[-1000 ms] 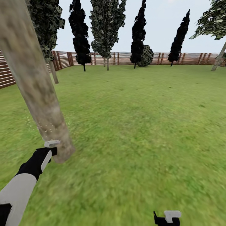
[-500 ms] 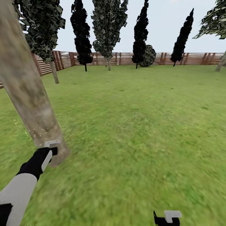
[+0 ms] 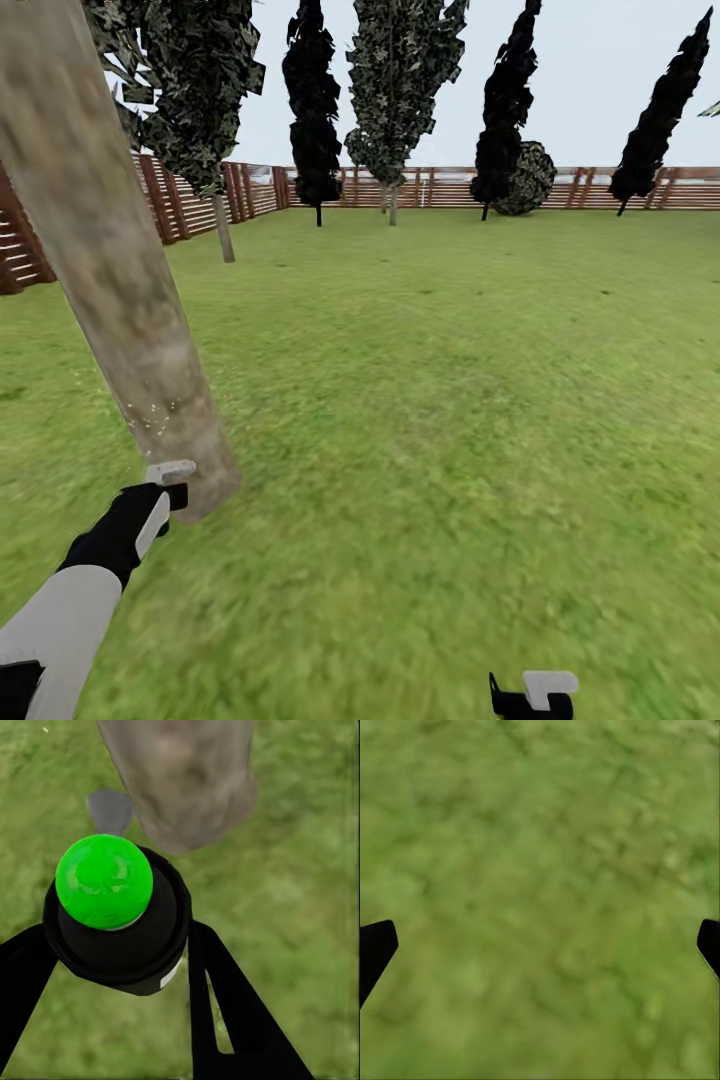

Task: In the garden, pick up the pesticide atomizer on the floor and spray pesticide onto both trees until each tree trunk is fully covered.

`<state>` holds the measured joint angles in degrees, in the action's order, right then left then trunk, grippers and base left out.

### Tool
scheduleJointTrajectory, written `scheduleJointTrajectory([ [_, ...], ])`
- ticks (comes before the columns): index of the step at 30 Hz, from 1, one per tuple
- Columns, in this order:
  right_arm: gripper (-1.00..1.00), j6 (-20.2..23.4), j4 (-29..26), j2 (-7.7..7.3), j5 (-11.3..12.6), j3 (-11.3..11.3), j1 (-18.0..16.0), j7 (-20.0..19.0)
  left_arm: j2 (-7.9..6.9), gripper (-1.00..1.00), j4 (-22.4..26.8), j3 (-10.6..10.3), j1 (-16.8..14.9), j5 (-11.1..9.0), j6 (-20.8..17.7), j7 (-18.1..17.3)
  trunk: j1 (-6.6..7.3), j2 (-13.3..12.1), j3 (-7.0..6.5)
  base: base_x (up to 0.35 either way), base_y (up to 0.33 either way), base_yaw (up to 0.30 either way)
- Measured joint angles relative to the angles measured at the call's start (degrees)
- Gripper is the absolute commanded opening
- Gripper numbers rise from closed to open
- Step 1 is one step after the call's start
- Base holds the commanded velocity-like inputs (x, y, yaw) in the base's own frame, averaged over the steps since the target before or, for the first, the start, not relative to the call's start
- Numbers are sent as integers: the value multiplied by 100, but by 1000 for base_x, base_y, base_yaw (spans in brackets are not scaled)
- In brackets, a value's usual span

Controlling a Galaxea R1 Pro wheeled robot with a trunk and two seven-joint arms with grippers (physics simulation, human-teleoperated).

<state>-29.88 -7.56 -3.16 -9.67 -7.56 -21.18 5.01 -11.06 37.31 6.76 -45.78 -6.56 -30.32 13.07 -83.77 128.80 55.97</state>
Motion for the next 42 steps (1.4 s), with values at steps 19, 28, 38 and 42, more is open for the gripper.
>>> scheduleJointTrajectory([
  [19, 100, 0, 0, 8, -1, 1, 0, 0, -106, -100, -120, 56, 121, 122, 149, 18, 0, 0, 0, 207, -211, 278],
  [28, 100, 0, 0, 7, 0, 0, 0, 0, 0, -100, -260, 16, 158, 74, 154, 89, 0, 0, 0, 277, -167, 278],
  [38, 100, 0, 0, -9, -1, -5, 0, 0, 381, -100, -248, 25, 158, 67, 159, 82, 0, 0, 0, 280, -162, 59],
  [42, 100, 0, -7, -9, 0, -1, 0, 0, 268, -100, -536, 10, 482, 103, 916, 66, 0, 0, 1, 281, -152, 0],
])
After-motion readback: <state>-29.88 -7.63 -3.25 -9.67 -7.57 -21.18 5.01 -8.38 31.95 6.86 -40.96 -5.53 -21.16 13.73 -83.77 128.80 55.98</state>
